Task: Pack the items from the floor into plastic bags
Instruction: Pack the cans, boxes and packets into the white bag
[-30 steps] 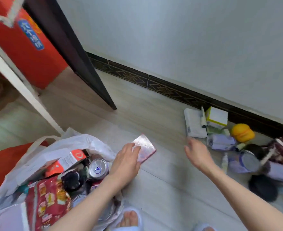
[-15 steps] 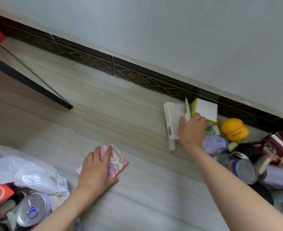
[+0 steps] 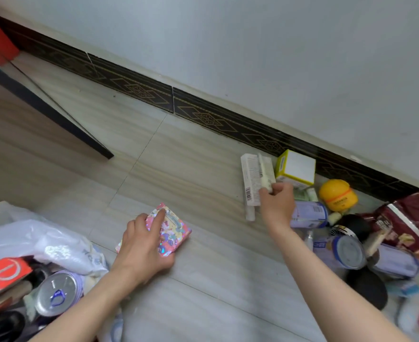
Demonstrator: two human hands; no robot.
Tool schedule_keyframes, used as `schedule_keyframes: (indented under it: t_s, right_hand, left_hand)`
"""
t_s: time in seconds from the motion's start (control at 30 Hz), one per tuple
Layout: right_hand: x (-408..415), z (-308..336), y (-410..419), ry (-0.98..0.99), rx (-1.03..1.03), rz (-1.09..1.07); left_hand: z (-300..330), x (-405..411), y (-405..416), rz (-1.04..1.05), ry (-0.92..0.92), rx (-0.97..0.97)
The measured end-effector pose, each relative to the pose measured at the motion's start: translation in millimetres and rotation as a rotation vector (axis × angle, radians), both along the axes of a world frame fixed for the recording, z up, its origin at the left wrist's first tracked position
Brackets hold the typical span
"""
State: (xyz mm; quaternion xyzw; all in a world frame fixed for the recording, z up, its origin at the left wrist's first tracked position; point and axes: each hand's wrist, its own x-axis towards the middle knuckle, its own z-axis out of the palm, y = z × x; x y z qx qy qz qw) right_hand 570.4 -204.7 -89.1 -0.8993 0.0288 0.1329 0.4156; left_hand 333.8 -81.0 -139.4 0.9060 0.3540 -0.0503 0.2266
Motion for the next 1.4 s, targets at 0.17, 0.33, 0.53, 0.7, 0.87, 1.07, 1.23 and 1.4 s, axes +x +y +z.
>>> schedule_keyframes:
  t_s: [0.17, 0.33, 0.53, 0.7, 0.87, 1.07, 1.23, 1.4]
  right_hand:
    - [-60.8, 48.1, 0.3, 0.08, 0.129, 0.06]
    - [-124.6, 109.0, 8.3, 0.093, 0.24, 0.246]
    - [-212.6, 147.7, 16.1, 0.144, 0.152, 0.64]
    - [-273.8, 131.2, 34.5, 0.183, 0.073, 0.782]
    - [-301.3, 106.8, 50.3, 0.204, -0.021, 0.841]
    - [-301.9, 80.6, 58.2, 0.306, -0.135, 1.079]
    - [-289.3, 70.0, 48.0, 0.284, -0.097, 0.967]
    - [-273.5, 47.0, 48.7, 0.317, -0.247, 0.935]
  left_hand:
    - [79.7, -8.0, -4.8, 0.128, -0.124, -0.224]
    - [152.7, -58.3, 4.3, 0.173, -0.27, -0.182]
    - [198.9, -164.0, 23.6, 0.164, -0.162, 0.013]
    - [198.4, -231.3, 33.6, 0.13, 0.094, 0.169]
    - [181.4, -234.3, 27.0, 0.074, 0.243, 0.156]
    - [156.9, -224.7, 30.6, -0.004, 0.26, 0.18]
    - [146.1, -234.0, 28.2, -0.023, 0.138, 0.281]
    - [138.8, -239.0, 21.8, 0.05, 0.085, 0.229]
